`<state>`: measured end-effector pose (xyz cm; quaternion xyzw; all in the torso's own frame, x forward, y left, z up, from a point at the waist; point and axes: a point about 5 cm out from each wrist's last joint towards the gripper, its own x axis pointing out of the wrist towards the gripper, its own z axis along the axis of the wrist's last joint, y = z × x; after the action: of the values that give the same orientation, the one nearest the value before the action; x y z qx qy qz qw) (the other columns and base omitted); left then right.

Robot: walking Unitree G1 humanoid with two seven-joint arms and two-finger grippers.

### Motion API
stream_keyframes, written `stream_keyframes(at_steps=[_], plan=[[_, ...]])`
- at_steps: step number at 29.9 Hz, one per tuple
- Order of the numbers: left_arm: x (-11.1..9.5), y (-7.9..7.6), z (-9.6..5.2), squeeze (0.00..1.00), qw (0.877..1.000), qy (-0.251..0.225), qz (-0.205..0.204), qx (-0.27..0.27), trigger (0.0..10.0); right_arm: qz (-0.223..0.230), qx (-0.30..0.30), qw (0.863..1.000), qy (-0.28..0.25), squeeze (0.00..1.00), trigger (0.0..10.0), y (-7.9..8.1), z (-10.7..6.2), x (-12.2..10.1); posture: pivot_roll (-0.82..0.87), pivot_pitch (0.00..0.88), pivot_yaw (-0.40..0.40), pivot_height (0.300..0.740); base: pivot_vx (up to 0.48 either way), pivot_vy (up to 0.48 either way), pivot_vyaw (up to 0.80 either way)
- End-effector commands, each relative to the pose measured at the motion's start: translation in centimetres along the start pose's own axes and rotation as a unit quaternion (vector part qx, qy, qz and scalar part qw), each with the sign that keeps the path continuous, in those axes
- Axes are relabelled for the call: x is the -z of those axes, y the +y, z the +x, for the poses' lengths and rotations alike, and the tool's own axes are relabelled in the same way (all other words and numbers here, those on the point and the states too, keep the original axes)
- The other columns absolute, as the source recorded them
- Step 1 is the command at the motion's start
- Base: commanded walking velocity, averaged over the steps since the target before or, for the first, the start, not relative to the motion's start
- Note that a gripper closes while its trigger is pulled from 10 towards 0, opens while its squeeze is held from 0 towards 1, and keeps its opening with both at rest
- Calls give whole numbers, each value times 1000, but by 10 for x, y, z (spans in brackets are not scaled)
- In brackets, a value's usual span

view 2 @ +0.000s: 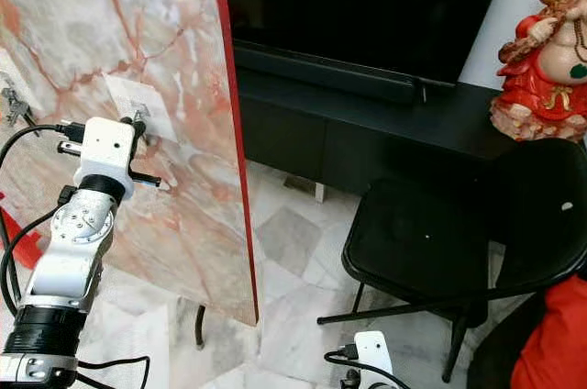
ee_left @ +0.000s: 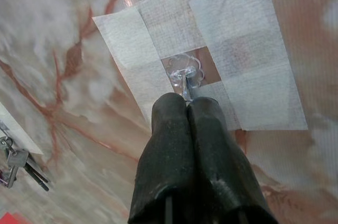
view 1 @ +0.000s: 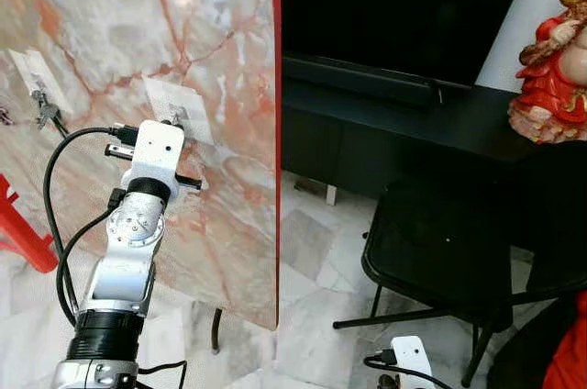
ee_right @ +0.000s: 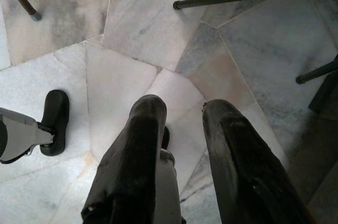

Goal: Hang keys on a hook

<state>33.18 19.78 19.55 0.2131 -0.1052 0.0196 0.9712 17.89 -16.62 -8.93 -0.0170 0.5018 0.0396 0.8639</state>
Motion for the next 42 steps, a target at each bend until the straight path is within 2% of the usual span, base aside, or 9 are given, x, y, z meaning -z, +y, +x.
stream_keyframes(at_steps=[1, 12, 25, 38, 39, 42], plan=[[-4, -10, 2, 0, 999, -9, 3, 31, 10000, -1, 3, 1000, -7, 0, 10000, -3, 0, -5, 53, 0, -37, 740, 0, 0, 0], [-11, -8, -2, 0, 999, -26, -2, 35, 10000, -1, 3, 1000, -9, 0, 10000, -3, 0, -6, 56, 0, -37, 740, 0, 0, 0], [-7, -2, -20, 0, 999, -23, 4, 36, 10000, 3, 0, 1000, -15, 0, 10000, -1, 1, -9, 58, 0, -37, 740, 0, 0, 0], [-5, -3, -20, 16, 999, -9, 12, 37, 10000, 2, 0, 1000, -15, 0, 10000, -2, 0, -10, 57, 0, -38, 740, 0, 0, 0], [-3, -2, -20, 996, 999, -4, 11, 32, 10000, 2, 0, 1000, -15, 0, 10000, -3, 0, -10, 57, 0, -38, 740, 0, 0, 0], [-3, 0, -20, 1000, 1000, -1, 9, 24, 10000, 2, 0, 1000, -15, 0, 10000, -3, 0, -10, 58, 0, -37, 740, 0, 0, 0]])
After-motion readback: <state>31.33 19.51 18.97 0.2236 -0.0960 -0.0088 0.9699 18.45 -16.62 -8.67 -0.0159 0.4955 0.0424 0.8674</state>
